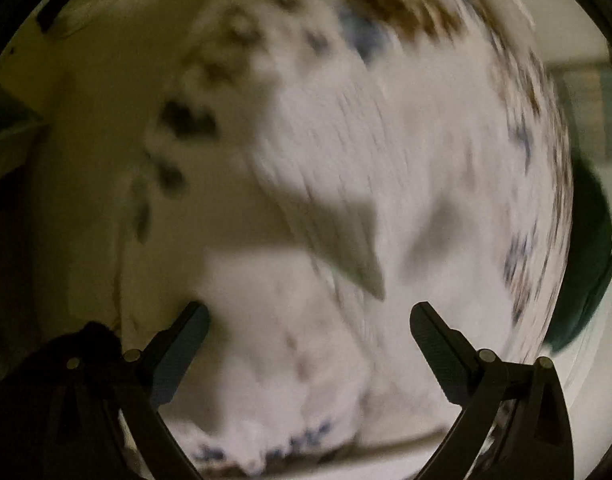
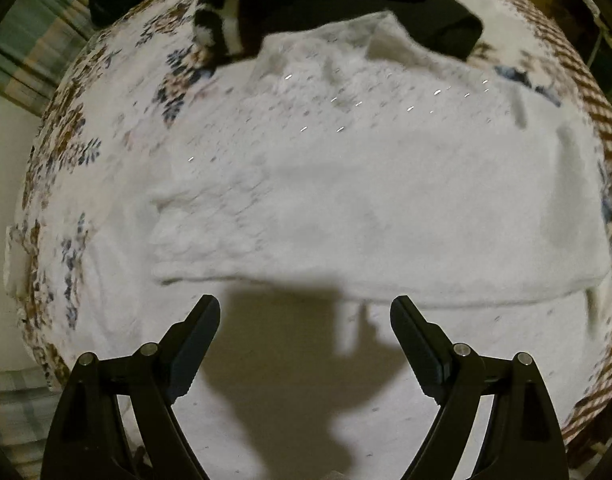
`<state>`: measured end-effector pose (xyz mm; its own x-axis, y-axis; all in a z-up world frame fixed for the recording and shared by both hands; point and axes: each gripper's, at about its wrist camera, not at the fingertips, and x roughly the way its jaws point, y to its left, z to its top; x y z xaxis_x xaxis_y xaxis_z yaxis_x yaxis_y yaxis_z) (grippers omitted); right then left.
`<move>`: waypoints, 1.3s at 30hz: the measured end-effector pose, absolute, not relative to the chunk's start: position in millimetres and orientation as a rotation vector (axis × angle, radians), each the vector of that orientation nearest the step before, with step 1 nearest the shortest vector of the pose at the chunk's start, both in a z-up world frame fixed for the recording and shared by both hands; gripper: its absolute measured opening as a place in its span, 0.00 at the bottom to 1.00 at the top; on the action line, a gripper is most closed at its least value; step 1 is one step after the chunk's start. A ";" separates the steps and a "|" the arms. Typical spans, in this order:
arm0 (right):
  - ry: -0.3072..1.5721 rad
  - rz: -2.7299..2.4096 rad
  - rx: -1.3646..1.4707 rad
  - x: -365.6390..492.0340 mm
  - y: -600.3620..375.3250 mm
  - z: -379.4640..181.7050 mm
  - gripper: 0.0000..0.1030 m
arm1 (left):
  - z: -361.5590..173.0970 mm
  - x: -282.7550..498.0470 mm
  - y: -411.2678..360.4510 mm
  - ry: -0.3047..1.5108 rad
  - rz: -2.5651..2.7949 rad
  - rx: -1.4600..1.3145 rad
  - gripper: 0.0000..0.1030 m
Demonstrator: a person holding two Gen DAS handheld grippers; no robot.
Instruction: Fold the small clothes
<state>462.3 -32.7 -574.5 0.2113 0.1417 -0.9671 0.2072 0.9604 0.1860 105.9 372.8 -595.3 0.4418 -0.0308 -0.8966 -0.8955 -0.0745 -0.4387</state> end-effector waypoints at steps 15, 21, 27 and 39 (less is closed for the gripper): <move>1.383 -0.215 -0.150 467.4 25.0 -592.5 0.95 | -548.7 140.1 398.6 0.772 0.957 -1.134 0.08; 1.357 -0.240 -0.058 467.2 -0.2 -586.2 0.95 | -475.4 186.9 384.8 0.724 0.829 -0.916 0.08; 1.352 -0.194 0.081 462.3 -36.5 -576.4 0.95 | -376.2 250.6 336.4 0.629 0.658 -0.712 0.08; 1.366 -0.289 0.293 412.2 -188.3 -570.9 0.95 | -287.3 403.6 94.6 0.632 0.122 -0.446 0.08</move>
<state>412.2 -188.3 -570.9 0.1799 -0.0319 -0.9832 0.3688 0.9287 0.0374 403.6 94.6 -287.3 0.8031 -0.0240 -0.5953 -0.2438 0.8985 -0.3651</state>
